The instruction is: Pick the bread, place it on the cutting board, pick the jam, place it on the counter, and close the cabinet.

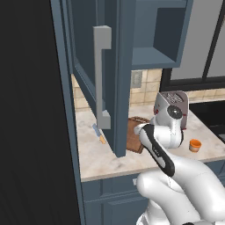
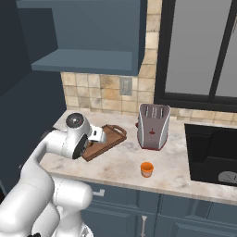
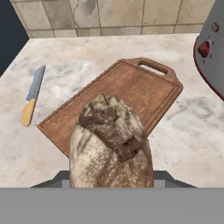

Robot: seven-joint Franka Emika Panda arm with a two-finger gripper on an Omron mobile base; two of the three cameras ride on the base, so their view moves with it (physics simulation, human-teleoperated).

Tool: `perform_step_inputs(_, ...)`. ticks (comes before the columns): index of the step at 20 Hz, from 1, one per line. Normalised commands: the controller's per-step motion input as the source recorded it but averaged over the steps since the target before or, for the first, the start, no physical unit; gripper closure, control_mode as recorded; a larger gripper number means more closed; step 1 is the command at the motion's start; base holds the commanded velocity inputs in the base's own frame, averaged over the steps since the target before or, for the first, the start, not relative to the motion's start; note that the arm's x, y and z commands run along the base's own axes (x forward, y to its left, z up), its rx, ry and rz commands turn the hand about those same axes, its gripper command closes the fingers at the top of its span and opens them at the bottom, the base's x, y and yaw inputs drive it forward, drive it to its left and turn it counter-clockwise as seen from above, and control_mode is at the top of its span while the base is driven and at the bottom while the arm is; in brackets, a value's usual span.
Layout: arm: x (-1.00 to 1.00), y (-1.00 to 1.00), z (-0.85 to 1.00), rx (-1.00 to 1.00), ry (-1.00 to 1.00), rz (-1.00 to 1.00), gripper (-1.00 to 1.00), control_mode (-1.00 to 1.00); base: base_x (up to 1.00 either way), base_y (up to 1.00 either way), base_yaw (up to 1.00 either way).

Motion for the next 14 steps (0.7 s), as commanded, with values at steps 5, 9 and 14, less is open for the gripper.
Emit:
perform_step_inputs(5, 0.0, 0.0, -0.31, 0.0, -0.01, 0.0, 1.0, -1.0, 0.0, 0.0, 0.0)
perform_step_inputs(9, 0.0, 0.0, -0.31, 0.0, -0.01, 0.0, 1.0, -1.0, 0.0, 0.0, 0.0)
perform_step_inputs(14, 0.0, 0.0, -0.3, 0.0, -0.01, 0.0, 1.0, -1.0, 0.0, 0.0, 0.0)
